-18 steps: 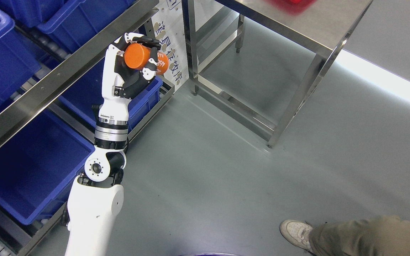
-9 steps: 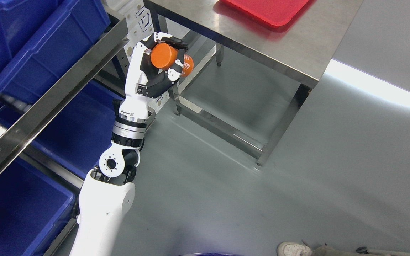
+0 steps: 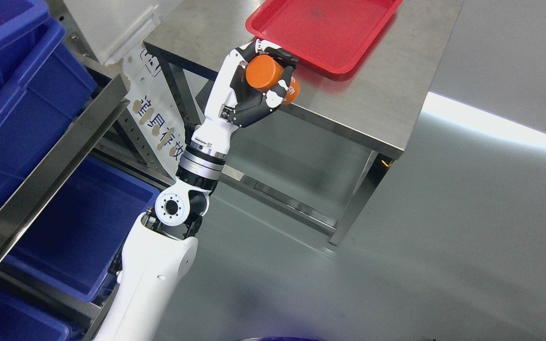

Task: Grab orange capacitor from left shelf to right desk
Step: 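Lower the held capacitor into the red tray with the left hand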

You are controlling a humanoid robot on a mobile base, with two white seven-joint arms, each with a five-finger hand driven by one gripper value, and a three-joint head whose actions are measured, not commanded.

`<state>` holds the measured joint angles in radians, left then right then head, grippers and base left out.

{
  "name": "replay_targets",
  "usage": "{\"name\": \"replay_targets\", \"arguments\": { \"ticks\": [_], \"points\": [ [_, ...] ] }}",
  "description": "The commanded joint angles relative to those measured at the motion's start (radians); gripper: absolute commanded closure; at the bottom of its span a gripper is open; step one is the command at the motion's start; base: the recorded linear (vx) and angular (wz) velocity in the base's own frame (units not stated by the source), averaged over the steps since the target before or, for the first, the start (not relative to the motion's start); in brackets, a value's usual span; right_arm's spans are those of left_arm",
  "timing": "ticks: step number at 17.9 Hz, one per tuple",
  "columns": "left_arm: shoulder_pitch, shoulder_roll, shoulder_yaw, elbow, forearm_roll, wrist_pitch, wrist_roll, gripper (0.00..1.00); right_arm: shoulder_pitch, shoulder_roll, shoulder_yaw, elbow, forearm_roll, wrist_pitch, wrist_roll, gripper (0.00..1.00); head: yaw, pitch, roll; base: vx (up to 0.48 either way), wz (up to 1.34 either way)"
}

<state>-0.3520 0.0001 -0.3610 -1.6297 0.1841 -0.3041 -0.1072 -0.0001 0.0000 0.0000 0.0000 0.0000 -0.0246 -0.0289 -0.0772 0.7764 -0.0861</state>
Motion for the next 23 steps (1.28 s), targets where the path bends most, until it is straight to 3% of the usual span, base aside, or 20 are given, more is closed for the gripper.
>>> {"name": "replay_targets", "arguments": {
  "ticks": [1, 6, 11, 13, 17, 23],
  "points": [
    [-0.022, 0.017, -0.085, -0.009, 0.002, 0.0, 0.0, 0.98, 0.02, -0.017, -0.012, -0.017, 0.003, 0.0, 0.0, 0.0, 0.0, 0.0, 0.0, 0.244, -0.14],
    [-0.077, 0.017, -0.075, -0.009, 0.003, 0.019, 0.001, 0.98, 0.02, -0.017, -0.012, -0.017, 0.003, 0.002, 0.0, 0.0, 0.0, 0.0, 0.0, 0.215, -0.11],
    [-0.249, 0.017, -0.029, -0.009, 0.069, 0.112, 0.006, 0.98, 0.02, -0.017, -0.012, -0.017, 0.003, 0.002, 0.0, 0.0, 0.0, 0.0, 0.0, 0.198, -0.06],
    [-0.303, 0.017, -0.038, 0.005, 0.112, 0.211, 0.006, 0.98, 0.02, -0.017, -0.012, -0.017, 0.003, 0.0, 0.0, 0.0, 0.0, 0.0, 0.0, 0.167, -0.01],
    [-0.366, 0.017, -0.151, 0.192, 0.11, 0.26, 0.012, 0.98, 0.02, -0.017, -0.012, -0.017, 0.003, 0.002, 0.0, 0.0, 0.0, 0.0, 0.0, 0.147, 0.0],
    [-0.339, 0.017, -0.157, 0.336, 0.094, 0.26, 0.0, 0.96, 0.02, -0.017, -0.012, -0.017, 0.003, 0.002, 0.0, 0.0, 0.0, 0.0, 0.0, 0.112, 0.01]
  ]
}}
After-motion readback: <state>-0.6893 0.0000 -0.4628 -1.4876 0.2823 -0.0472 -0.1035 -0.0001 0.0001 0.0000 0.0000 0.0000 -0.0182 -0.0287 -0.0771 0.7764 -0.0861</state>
